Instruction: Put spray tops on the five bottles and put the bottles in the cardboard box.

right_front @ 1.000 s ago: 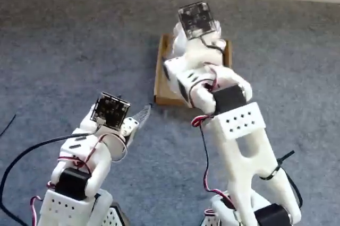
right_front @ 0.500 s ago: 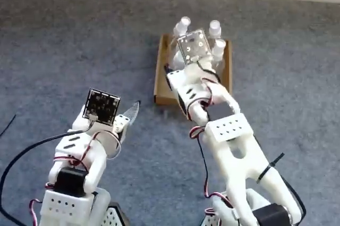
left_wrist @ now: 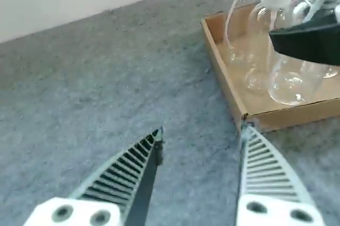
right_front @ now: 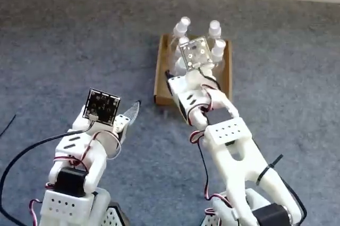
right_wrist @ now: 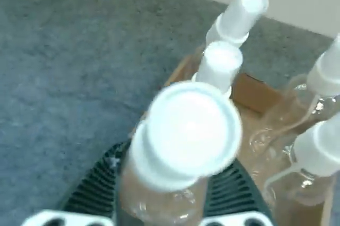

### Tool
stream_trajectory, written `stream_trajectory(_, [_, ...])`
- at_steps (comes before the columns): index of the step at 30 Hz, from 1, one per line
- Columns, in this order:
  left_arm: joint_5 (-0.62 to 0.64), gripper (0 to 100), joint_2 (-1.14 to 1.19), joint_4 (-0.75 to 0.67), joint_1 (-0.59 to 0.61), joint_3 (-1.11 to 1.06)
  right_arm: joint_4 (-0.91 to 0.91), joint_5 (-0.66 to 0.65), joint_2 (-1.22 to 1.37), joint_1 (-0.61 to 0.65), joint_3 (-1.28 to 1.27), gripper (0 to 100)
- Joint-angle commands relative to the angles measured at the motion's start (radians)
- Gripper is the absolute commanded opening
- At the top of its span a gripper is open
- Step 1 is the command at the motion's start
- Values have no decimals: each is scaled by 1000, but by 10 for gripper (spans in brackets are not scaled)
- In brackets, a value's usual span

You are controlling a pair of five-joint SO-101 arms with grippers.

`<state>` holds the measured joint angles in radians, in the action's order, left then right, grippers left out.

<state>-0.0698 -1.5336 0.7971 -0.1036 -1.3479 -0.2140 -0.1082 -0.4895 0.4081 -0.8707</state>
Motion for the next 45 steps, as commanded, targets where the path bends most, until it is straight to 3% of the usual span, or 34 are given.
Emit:
stream_trajectory(1, [-8, 210, -12, -20, 10, 7, 47, 15, -4, -5, 7, 3])
stream_trajectory(23, [-8, 210, -12, -20, 10, 7, 53, 9, 125, -7, 10, 9])
stream_trajectory(31, [-8, 210, -12, -20, 10, 7, 45, 11, 116, -5, 8, 218])
stream_trajectory(45, [-8, 211, -12, -20, 10, 7, 44, 11, 114, -5, 10, 232])
